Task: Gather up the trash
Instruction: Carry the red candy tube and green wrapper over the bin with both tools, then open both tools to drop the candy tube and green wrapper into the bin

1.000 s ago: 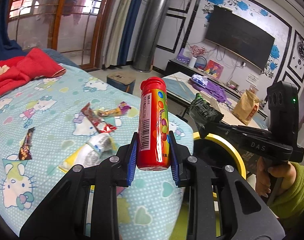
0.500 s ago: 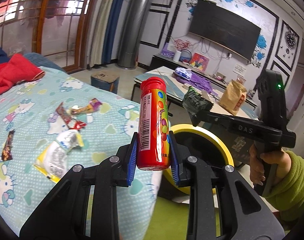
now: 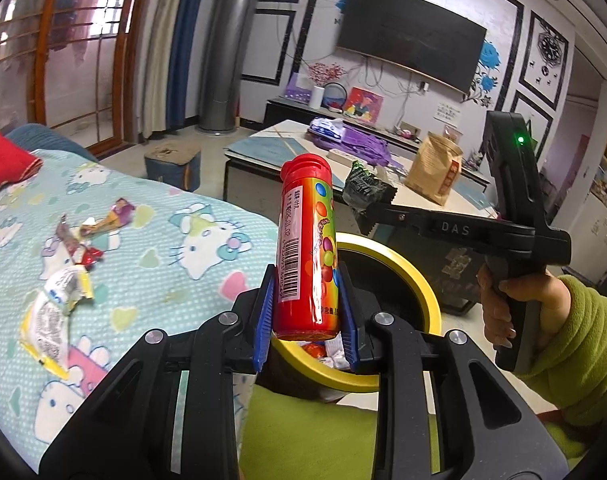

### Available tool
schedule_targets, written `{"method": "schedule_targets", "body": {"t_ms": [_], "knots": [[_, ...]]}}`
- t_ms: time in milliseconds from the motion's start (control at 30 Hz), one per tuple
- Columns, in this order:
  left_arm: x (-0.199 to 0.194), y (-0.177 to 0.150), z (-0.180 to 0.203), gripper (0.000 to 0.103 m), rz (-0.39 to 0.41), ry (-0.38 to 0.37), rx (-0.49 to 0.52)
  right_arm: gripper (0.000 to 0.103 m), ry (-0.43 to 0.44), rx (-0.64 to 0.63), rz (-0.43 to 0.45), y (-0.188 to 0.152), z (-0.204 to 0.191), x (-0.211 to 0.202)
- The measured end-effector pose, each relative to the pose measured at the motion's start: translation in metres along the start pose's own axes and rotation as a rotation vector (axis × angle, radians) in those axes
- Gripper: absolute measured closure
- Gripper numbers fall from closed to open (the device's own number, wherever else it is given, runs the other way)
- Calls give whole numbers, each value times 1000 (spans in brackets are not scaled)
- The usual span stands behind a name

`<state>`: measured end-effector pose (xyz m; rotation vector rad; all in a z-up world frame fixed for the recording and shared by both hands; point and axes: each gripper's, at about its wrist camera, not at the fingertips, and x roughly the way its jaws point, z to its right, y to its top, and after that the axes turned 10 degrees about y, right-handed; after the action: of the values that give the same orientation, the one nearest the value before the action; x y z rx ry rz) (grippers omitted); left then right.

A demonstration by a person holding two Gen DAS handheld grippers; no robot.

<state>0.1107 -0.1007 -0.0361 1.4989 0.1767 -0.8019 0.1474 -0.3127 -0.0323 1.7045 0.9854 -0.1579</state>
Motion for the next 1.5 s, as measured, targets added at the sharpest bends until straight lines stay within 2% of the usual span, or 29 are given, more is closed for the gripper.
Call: {"method": "schedule_targets", "body": {"t_ms": [433,933,1267,1467,1500], "knots": [[31,-7,26,81,-60,-44,55,96,-44,94,-25,-11,37,-10],[63,-28,56,81,-144,-74,144,96,-62,197,-136,-28,67,8],[82,-36,62,81,-202,-87,149,95,-55,256,-183,-36,81,18],[90,-35,67,81,-213,-96,159,92,-51,277,-186,-37,86,18],[90,-36,67,81,-214,-96,157,89,-54,280,-182,-37,86,18]]}}
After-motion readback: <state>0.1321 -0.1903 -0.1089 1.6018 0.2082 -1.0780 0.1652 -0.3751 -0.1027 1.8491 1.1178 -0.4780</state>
